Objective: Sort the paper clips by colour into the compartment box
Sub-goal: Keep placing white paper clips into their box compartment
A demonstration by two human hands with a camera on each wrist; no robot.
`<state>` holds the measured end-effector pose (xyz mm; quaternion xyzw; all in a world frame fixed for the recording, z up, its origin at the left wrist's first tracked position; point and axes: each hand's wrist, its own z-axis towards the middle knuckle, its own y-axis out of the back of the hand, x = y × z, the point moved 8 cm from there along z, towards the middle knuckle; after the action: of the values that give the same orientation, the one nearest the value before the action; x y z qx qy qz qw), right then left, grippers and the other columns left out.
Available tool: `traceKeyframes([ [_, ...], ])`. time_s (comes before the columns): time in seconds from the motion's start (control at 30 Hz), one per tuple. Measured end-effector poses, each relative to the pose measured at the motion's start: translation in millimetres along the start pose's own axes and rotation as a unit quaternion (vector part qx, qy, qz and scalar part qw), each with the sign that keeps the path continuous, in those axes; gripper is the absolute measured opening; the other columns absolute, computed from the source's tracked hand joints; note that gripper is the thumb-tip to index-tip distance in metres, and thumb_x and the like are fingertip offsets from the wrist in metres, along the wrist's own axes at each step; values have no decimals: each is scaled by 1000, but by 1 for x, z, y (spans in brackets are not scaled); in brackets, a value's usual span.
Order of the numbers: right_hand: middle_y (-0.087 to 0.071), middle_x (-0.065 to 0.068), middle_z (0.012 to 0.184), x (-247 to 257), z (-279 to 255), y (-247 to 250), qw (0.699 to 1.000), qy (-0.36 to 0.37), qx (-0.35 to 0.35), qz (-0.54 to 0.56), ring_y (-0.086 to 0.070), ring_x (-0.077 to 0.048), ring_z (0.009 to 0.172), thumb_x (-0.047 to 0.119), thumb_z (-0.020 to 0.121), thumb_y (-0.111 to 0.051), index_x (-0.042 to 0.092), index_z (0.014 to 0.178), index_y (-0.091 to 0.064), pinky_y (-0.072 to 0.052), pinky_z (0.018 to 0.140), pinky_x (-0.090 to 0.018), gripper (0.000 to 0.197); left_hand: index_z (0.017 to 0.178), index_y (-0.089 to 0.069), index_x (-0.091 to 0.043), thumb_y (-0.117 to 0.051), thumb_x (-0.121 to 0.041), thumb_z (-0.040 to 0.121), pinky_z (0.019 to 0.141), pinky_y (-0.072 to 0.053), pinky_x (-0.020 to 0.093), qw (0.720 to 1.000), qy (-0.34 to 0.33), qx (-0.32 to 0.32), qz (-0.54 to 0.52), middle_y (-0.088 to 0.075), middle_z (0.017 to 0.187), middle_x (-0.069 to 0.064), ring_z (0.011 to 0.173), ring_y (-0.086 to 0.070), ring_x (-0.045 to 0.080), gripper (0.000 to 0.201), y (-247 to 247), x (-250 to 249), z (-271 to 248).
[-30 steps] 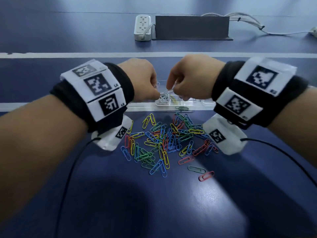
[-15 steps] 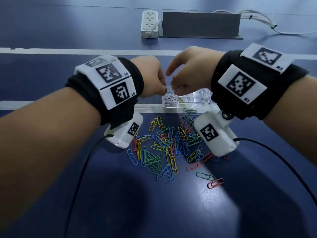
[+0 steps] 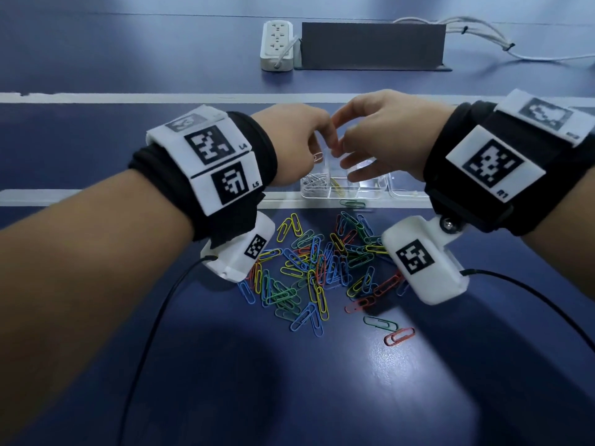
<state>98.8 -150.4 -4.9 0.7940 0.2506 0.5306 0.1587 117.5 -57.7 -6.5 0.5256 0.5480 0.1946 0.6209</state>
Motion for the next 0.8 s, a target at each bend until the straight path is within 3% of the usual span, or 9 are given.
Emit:
traceKeyframes([
  [0.2, -63, -14, 106, -10, -5, 7, 1000, 18, -13, -17, -58, -21, 84, 1, 88, -45, 15, 117, -54, -56, 85, -46, 33, 111, -62, -25, -48, -4, 84, 95, -48, 36, 998, -23, -11, 63, -70, 102, -4, 99, -62, 16, 37, -2, -9, -2],
  [0.27, -62, -13, 103, -11, -6, 10, 999, 30, -19, -32, -59, -20, 82, 2, 88, -45, 15, 118, -55, -57, 82, -43, 34, 112, -62, -25, -47, -7, 85, 95, -48, 37, 997, -26, -22, 65, -69, 104, -2, 99, -63, 18, 36, -1, -9, -3],
  [0.33, -65, -13, 93, -11, -10, 12, 995, 58, -23, -79, -61, -22, 75, 5, 86, -48, 17, 108, -61, -59, 77, -41, 28, 109, -63, -24, -49, -10, 84, 88, -48, 29, 997, -34, -38, 61, -68, 95, -3, 91, -61, 16, 33, 1, -9, -6],
  [0.4, -66, -4, 76, -8, -17, 10, 979, 97, -24, -178, -60, -18, 65, 11, 83, -53, 21, 95, -68, -57, 69, -30, 21, 101, -66, -22, -53, -14, 82, 78, -41, 22, 996, -44, -49, 66, -65, 83, -6, 79, -56, 14, 24, 2, -10, -11],
  [0.47, -66, 2, 72, -7, -26, 4, 946, 133, -32, -295, -57, -16, 65, 18, 80, -57, 23, 87, -72, -47, 63, -20, 17, 90, -68, -20, -57, -18, 81, 73, -39, 21, 995, -48, -42, 77, -61, 72, -8, 72, -54, 14, 14, 1, -8, -15],
  [0.6, -73, -8, 84, -13, -31, -13, 902, 155, -28, -402, -65, -30, 81, 17, 80, -56, 18, 87, -75, -54, 77, -30, 20, 82, -69, -22, -61, -26, 80, 71, -38, 21, 993, -42, -3, 114, -54, 61, -13, 60, -50, 4, 9, -7, 0, -21],
  [0.73, -69, -14, 98, -25, -26, -23, 880, 122, -5, -458, -64, -34, 90, 22, 86, -53, 14, 106, -69, -47, 71, -27, 26, 82, -70, -23, -64, -28, 79, 70, -36, 19, 988, -45, 34, 145, -51, 58, -14, 55, -46, -3, 9, -17, 5, -26],
  [0.8, -69, -13, 98, -27, -26, -25, 876, 119, 4, -468, -63, -34, 91, 21, 87, -51, 14, 106, -68, -43, 68, -26, 26, 86, -71, -25, -63, -29, 80, 70, -37, 19, 986, -50, 51, 154, -52, 60, -15, 56, -45, -4, 11, -23, 4, -28],
])
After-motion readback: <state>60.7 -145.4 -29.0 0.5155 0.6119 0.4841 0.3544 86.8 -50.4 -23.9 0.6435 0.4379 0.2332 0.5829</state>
